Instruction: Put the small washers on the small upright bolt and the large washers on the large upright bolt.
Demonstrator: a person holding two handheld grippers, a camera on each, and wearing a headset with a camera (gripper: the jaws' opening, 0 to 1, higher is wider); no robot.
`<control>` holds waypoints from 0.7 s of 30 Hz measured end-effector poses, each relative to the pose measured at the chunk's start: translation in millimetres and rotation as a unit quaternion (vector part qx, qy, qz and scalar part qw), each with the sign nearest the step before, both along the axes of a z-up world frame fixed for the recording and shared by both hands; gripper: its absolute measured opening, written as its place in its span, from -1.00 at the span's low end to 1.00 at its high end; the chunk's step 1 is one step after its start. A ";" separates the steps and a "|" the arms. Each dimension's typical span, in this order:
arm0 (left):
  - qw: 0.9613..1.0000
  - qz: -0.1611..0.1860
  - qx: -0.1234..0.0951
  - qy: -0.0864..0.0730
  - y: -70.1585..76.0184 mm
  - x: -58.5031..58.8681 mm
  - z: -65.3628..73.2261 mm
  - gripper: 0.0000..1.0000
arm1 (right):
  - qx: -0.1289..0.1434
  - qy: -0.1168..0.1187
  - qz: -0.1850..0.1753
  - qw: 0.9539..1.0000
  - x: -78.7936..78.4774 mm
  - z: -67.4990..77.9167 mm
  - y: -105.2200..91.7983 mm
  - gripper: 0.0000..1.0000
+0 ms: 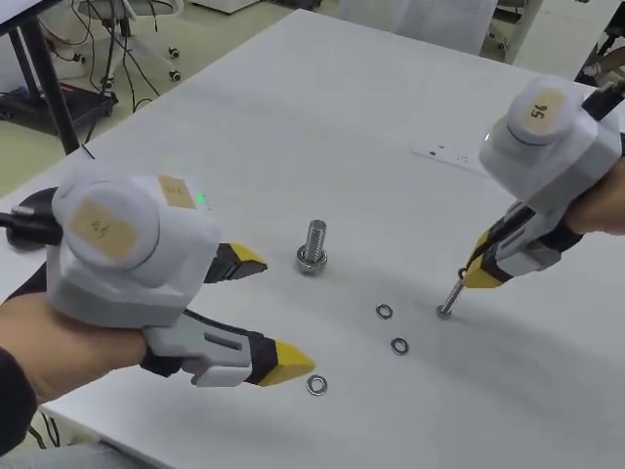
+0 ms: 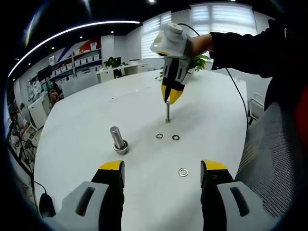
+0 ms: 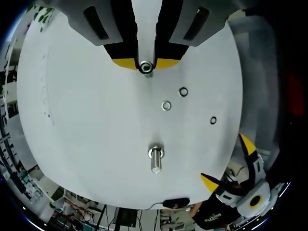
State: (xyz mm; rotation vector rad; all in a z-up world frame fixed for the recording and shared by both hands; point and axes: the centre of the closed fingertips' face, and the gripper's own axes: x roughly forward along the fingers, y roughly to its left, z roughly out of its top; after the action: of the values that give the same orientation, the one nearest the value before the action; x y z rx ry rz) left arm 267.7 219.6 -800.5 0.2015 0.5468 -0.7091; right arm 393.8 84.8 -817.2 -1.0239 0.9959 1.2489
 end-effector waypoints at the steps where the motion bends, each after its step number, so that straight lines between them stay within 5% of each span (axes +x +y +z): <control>1: 1.000 0.000 0.001 0.000 0.2 -0.1 -0.2 0.26 | -0.001 0.001 0.000 1.000 -0.3 -0.4 -0.2 -0.74; 21: 1.000 -0.001 0.001 0.004 -1.0 0.0 -2.0 0.25 | -0.003 0.010 -0.002 1.000 -7.5 -12.7 -1.1 -0.73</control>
State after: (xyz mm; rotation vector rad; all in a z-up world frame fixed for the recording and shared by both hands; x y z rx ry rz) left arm 267.7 218.5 -802.5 0.2025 0.5546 -0.7116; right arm 386.2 83.7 -830.0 -1.0161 1.0177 1.2562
